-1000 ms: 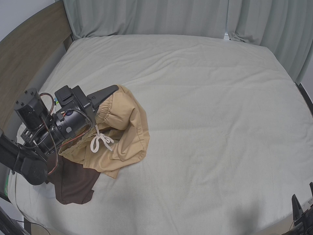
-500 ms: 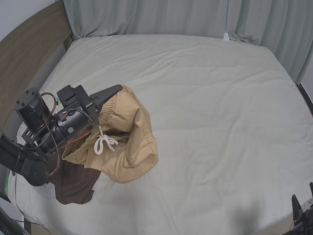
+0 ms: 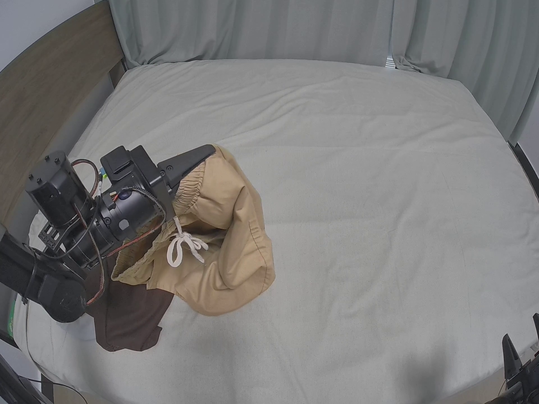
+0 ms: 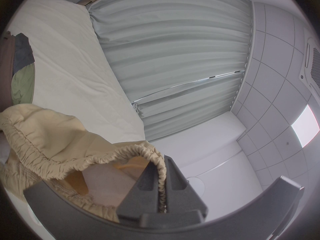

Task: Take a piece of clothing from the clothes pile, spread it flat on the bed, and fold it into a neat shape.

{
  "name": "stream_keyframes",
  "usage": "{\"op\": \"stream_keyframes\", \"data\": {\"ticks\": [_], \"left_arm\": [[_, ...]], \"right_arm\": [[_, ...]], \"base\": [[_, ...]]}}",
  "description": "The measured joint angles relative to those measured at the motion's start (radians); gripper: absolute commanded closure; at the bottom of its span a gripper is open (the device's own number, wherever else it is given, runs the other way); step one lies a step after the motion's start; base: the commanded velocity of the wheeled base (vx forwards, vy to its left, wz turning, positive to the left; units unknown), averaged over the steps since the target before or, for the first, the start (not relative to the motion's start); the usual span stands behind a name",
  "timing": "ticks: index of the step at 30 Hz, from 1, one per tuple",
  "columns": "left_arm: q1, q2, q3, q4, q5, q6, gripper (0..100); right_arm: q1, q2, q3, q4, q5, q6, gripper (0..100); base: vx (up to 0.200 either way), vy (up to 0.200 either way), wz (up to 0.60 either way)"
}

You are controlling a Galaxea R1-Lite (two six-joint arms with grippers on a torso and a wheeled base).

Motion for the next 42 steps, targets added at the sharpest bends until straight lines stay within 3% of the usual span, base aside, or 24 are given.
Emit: {"op": "stream_keyframes", "data": {"ticks": [11, 42], "left_arm": [[-0.017, 0.002, -0.006, -0.034, 0.029, -0.018, 100], [-0.204, 0.063, -0.097, -0.055, 0.073, -0.019, 100]], "right_arm": [[-0.001, 0.000, 0.000, 0.000, 0.000, 0.000, 0], [0.000, 0.000, 0.000, 0.000, 0.000, 0.000, 0]], "base": [[0.000, 0.000, 0.00], [0.000, 0.000, 0.00]]}}
